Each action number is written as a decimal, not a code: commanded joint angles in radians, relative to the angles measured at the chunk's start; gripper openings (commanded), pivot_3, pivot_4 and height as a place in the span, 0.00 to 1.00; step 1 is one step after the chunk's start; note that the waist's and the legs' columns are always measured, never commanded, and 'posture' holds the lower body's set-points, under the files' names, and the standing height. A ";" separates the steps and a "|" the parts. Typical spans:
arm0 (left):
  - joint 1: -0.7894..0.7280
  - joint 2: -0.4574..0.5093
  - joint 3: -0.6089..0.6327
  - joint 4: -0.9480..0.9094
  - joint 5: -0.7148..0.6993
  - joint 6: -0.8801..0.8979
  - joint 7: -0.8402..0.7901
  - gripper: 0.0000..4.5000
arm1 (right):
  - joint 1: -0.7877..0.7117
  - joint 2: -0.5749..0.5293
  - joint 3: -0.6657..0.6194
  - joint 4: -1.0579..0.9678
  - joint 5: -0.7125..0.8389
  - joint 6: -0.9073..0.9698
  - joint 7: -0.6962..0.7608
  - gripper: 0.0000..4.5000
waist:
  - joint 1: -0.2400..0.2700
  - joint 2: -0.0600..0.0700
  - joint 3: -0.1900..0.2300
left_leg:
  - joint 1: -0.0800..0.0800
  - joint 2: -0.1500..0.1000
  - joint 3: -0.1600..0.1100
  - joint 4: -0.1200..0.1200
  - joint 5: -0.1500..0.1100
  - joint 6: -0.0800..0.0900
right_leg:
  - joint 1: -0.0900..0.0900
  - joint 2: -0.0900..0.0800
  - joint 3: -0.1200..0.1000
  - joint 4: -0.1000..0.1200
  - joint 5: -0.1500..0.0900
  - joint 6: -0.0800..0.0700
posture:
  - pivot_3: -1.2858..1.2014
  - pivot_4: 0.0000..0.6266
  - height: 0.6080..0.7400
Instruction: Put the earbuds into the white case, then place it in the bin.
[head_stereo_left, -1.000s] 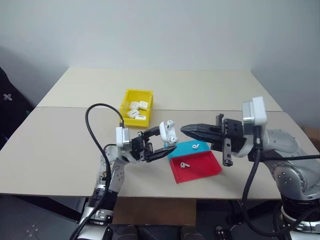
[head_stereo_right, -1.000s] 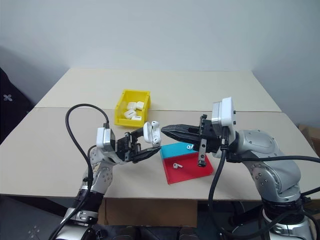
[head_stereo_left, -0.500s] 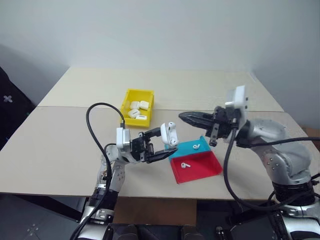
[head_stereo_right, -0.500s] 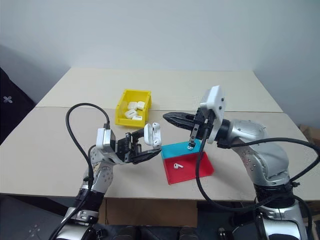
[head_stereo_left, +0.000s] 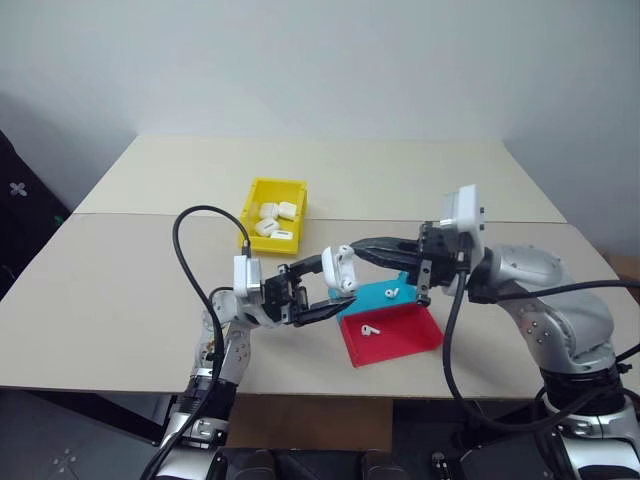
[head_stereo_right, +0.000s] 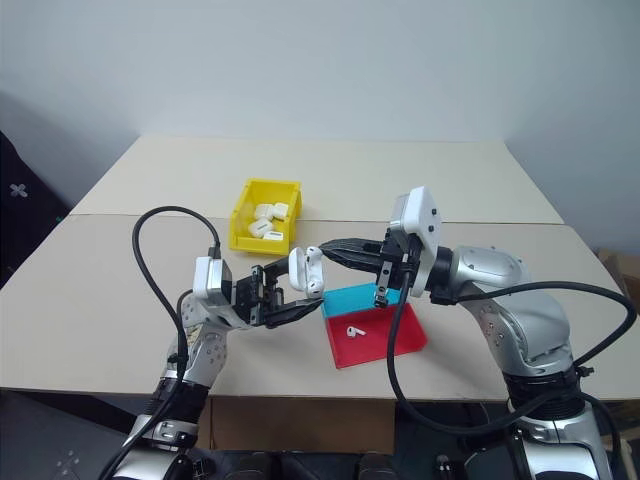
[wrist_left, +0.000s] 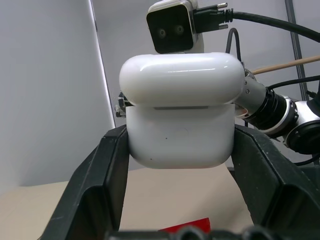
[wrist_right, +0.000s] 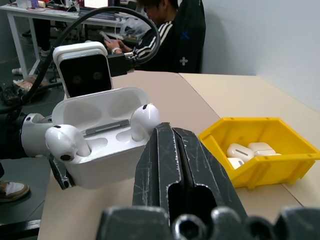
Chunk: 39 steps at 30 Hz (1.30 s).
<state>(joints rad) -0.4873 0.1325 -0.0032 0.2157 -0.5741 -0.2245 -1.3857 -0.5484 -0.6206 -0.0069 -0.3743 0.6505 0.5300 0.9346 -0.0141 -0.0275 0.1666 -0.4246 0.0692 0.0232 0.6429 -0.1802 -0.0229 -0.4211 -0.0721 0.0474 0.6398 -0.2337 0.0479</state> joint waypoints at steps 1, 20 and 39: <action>-0.008 -0.005 -0.004 -0.010 -0.001 -0.022 0.004 0.61 | 0.001 -0.006 -0.033 -0.043 0.020 -0.018 0.003 0.02 | -0.001 0.000 0.000 | 0.000 0.000 0.000 0.000 0.000 0.000 | 0.000 0.000 0.000 0.000 0.000 0.000 | 0.52 0.24 1.00; -0.033 -0.012 0.008 0.053 0.019 -0.062 0.008 0.61 | 0.043 -0.104 -0.202 -0.111 0.204 0.054 0.043 0.02 | 0.002 0.000 0.000 | 0.000 0.000 0.000 0.000 0.000 0.000 | 0.000 0.000 0.000 0.000 0.000 0.000 | 0.52 0.24 1.00; -0.035 -0.015 0.003 0.038 0.012 -0.061 0.013 0.61 | 0.136 -0.112 -0.093 -0.136 0.183 0.018 0.125 0.02 | 0.001 0.000 0.000 | 0.000 0.000 0.000 0.000 0.000 0.000 | 0.001 0.000 0.000 0.000 0.000 0.001 | 0.52 0.24 1.00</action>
<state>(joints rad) -0.5123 0.1172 0.0006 0.2846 -0.5514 -0.2800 -1.3775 -0.4132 -0.7351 -0.0945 -0.5069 0.8423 0.5711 1.0642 -0.0135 -0.0278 0.1667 -0.4242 0.0692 0.0231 0.6430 -0.1803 -0.0227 -0.4206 -0.0720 0.0474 0.6396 -0.2340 0.0485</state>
